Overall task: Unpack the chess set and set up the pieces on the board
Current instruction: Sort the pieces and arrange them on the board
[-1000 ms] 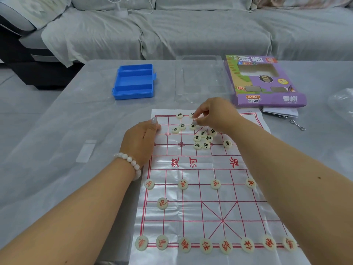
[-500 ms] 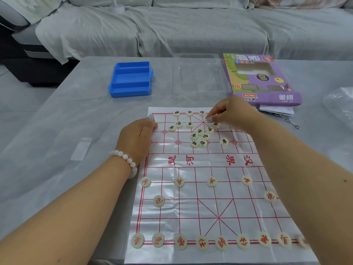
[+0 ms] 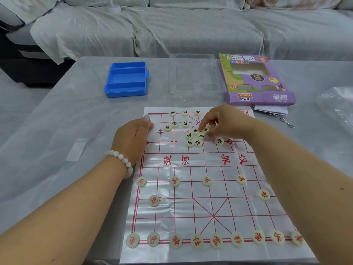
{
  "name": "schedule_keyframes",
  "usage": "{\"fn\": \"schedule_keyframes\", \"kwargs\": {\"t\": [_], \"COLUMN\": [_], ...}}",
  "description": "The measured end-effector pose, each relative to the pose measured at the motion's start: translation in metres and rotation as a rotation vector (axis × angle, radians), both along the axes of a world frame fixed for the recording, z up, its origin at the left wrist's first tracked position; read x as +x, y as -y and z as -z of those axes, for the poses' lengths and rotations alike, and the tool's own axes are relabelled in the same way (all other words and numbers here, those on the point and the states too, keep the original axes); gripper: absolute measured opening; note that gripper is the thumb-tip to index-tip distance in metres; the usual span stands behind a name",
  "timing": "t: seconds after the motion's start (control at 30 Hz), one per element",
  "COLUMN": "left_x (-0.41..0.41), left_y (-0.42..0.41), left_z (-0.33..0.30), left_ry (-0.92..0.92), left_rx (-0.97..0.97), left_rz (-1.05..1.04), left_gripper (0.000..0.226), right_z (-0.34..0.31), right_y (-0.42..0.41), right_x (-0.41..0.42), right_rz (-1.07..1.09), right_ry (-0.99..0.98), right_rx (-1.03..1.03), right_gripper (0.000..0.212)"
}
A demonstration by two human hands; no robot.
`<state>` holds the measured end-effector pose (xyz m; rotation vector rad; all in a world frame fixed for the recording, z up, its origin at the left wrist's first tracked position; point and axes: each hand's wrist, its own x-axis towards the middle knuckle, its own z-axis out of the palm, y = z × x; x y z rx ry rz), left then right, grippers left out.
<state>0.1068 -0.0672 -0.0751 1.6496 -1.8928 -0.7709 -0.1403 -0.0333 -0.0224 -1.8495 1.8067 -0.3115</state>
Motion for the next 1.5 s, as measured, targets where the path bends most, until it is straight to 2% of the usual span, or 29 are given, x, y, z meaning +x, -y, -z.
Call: {"fn": "schedule_keyframes", "kwargs": {"t": [0.4, 0.53, 0.6, 0.7, 0.77, 1.0, 1.1, 1.33, 1.5], "left_x": [0.001, 0.001, 0.001, 0.001, 0.0, 0.0, 0.0, 0.0, 0.0], "left_y": [0.001, 0.001, 0.002, 0.002, 0.001, 0.001, 0.001, 0.002, 0.002], "left_z": [0.002, 0.003, 0.003, 0.002, 0.002, 0.002, 0.002, 0.003, 0.005], "left_ry": [0.005, 0.014, 0.033, 0.019, 0.01, 0.024, 0.016, 0.04, 0.028], "left_rx": [-0.004, -0.001, -0.012, -0.024, -0.018, -0.024, -0.03, -0.053, -0.049], "left_rz": [0.001, -0.001, 0.006, 0.003, -0.004, -0.003, -0.002, 0.002, 0.0], "left_gripper": [0.052, 0.052, 0.053, 0.052, 0.052, 0.054, 0.054, 0.053, 0.055], "right_z": [0.003, 0.004, 0.003, 0.004, 0.01, 0.03, 0.034, 0.029, 0.025], "right_y": [-0.002, -0.005, -0.005, -0.003, -0.001, 0.012, 0.013, 0.01, 0.013], "right_x": [0.003, 0.002, -0.013, -0.048, -0.063, -0.065, -0.065, -0.06, -0.04], "right_rz": [-0.073, -0.079, 0.024, 0.335, 0.47, 0.646, 0.683, 0.647, 0.343], "right_ry": [-0.084, -0.098, -0.084, -0.043, -0.038, -0.103, -0.101, -0.148, -0.317], "right_rx": [-0.032, -0.064, -0.116, -0.185, -0.183, -0.154, -0.174, -0.21, -0.234], "right_gripper": [0.026, 0.019, 0.013, 0.011, 0.013, 0.011, 0.017, 0.031, 0.042]}}
